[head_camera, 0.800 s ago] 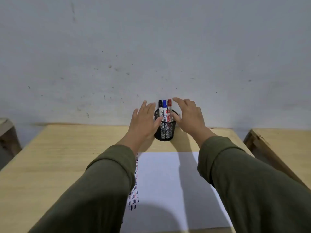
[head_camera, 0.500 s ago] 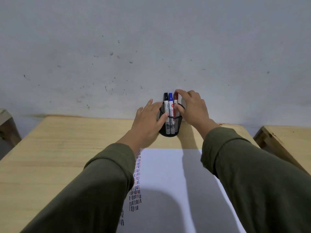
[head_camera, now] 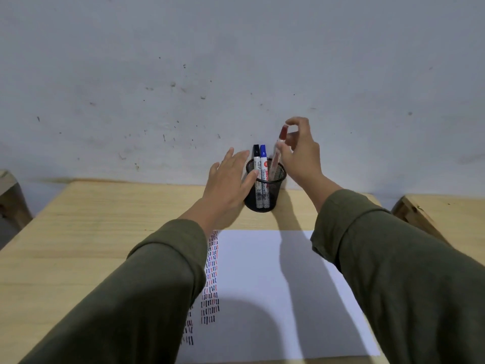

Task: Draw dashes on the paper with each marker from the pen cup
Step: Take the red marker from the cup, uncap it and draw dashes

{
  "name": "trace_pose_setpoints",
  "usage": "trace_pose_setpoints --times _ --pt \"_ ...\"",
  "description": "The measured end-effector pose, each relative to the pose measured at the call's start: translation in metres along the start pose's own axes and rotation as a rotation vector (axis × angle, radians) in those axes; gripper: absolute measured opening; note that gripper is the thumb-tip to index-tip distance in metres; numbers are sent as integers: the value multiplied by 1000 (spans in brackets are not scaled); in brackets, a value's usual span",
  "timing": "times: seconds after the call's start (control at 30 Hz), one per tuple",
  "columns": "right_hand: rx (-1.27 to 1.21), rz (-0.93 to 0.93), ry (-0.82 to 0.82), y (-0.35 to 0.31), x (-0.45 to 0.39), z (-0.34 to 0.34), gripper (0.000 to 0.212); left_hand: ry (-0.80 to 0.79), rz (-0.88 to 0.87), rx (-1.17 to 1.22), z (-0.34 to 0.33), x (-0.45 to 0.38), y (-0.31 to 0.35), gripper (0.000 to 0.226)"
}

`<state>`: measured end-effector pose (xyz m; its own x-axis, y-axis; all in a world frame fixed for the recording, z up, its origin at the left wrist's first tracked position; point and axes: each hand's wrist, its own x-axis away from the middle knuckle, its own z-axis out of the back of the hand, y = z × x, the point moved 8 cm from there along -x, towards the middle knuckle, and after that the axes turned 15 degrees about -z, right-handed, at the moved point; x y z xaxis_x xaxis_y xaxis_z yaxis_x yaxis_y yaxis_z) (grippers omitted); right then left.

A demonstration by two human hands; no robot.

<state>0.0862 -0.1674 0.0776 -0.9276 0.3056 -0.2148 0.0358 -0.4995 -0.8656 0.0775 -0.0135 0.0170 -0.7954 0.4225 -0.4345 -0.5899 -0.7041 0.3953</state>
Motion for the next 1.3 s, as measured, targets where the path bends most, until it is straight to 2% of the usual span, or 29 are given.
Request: trace_pose_setpoints --times 0.1,0.17,0.3,0.4,0.57,0.7,0.83,0.9,1.03,1.23,1.3 --pt "-162 -28 72 -22 2 25 39 89 25 63 26 -4 13 51" --pt "-236 -42 56 -33 8 36 41 180 41 140 47 -4 23 46" --pt "-277 -78 -196 -41 41 33 44 324 49 351 83 1 50 40" --pt "-262 -102 -336 -41 78 30 44 269 27 409 95 12 71 39" --pt "-277 -116 -426 -42 124 33 43 165 23 401 98 44 91 35" --pt "-306 -115 -470 -51 152 43 39 229 66 406 106 71 96 22" --pt "-80 -128 -520 -56 170 51 41 322 143 398 122 91 91 19" --pt "-76 -141 -531 -58 174 58 36 380 221 418 132 101 83 21" --pt "-282 -131 -523 -62 179 66 25 391 297 406 140 115 75 26" --pt "-662 -193 -545 -70 187 44 8 350 208 512 136 113 103 23" --pt "-722 -208 -541 -71 188 35 12 373 187 616 134 110 109 17"
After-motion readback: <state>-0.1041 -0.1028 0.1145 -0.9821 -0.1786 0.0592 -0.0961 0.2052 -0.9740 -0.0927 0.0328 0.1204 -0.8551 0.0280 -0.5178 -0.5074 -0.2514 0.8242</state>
